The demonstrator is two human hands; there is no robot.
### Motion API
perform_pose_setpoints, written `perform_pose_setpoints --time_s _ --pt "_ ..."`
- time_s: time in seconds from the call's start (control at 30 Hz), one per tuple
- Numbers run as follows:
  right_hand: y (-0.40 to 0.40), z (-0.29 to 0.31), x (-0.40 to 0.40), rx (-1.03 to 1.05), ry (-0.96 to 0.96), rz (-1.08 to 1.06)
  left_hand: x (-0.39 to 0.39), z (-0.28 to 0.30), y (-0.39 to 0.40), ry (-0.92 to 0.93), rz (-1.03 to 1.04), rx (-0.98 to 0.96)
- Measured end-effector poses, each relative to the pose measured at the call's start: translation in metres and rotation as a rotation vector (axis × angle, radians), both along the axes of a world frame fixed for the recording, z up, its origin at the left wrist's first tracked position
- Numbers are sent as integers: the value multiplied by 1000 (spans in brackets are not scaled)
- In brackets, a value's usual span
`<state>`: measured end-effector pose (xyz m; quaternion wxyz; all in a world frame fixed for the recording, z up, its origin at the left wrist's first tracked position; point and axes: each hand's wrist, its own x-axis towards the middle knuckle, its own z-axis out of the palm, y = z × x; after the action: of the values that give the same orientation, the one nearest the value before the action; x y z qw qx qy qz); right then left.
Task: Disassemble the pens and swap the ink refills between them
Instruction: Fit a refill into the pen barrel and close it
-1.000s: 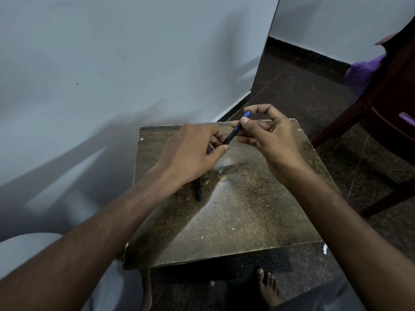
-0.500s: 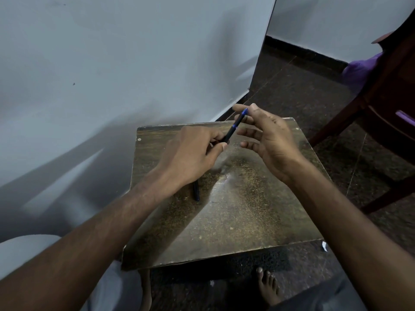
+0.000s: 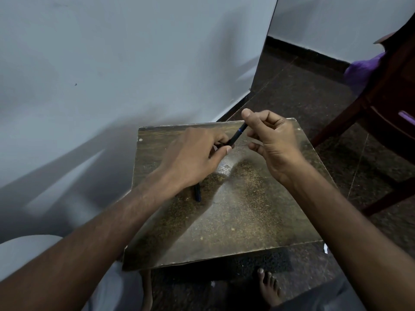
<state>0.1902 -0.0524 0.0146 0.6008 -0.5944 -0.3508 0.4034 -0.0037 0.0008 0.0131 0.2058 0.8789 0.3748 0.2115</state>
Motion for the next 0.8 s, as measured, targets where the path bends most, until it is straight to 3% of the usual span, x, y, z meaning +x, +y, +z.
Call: perform_pose_setpoints --time_s 0.2,0.37,0.57,0.7,0.8 --pt "-1 0 1 2 51 124 0 1 2 9 11 -25" --pt "-1 -1 3 -37 -42 -17 1 0 -2 27 -19 -38" --pt "-2 3 3 -5 21 138 1 0 1 34 2 -63" --pt "0 -1 3 -37 -40 32 2 -1 -3 38 -10 -76" --pt "1 -1 4 -35 -1 74 3 0 -5 41 0 -68"
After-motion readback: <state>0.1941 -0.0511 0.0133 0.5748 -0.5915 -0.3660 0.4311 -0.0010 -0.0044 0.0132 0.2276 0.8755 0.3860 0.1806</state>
